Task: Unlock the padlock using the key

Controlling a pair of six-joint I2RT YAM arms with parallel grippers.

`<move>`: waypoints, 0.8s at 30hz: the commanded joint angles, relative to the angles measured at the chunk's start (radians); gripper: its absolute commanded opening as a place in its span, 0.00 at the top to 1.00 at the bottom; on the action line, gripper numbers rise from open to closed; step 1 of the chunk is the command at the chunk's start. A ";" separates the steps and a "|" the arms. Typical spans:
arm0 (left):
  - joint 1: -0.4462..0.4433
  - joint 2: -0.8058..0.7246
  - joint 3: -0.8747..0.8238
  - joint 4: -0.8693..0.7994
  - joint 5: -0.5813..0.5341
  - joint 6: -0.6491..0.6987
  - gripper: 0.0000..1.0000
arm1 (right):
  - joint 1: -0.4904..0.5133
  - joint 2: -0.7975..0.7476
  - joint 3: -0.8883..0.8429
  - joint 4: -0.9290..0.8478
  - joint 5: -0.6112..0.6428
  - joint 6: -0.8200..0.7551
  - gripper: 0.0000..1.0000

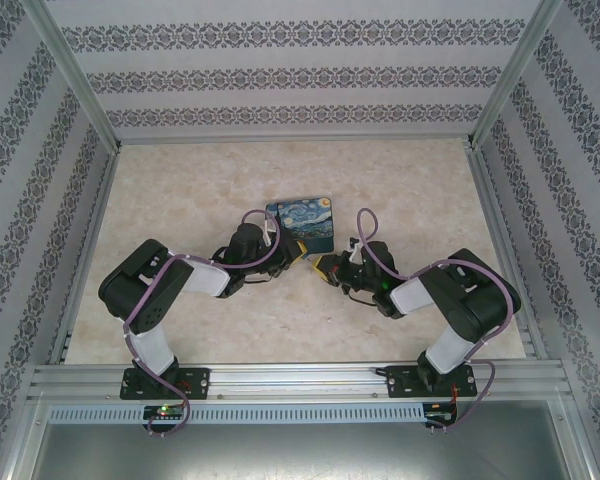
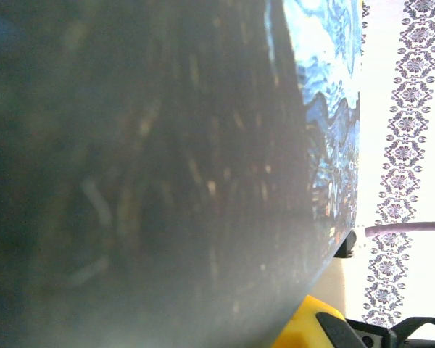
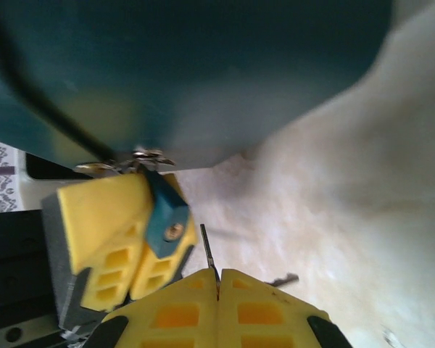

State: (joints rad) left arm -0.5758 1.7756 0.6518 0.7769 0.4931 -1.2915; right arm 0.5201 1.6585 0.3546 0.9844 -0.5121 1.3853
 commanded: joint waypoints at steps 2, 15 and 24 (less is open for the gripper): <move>-0.009 -0.013 -0.004 0.064 -0.005 -0.009 1.00 | 0.008 0.008 0.023 0.043 0.009 0.001 1.00; -0.012 -0.007 -0.009 0.058 -0.007 0.004 1.00 | 0.001 -0.003 0.027 0.042 0.001 0.003 1.00; -0.012 -0.002 -0.011 0.048 -0.013 0.018 1.00 | -0.002 -0.038 0.021 0.025 -0.005 -0.001 1.00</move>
State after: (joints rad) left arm -0.5766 1.7756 0.6518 0.7795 0.4862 -1.2907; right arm 0.5198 1.6493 0.3630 0.9733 -0.5125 1.3857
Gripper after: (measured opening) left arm 0.092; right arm 0.065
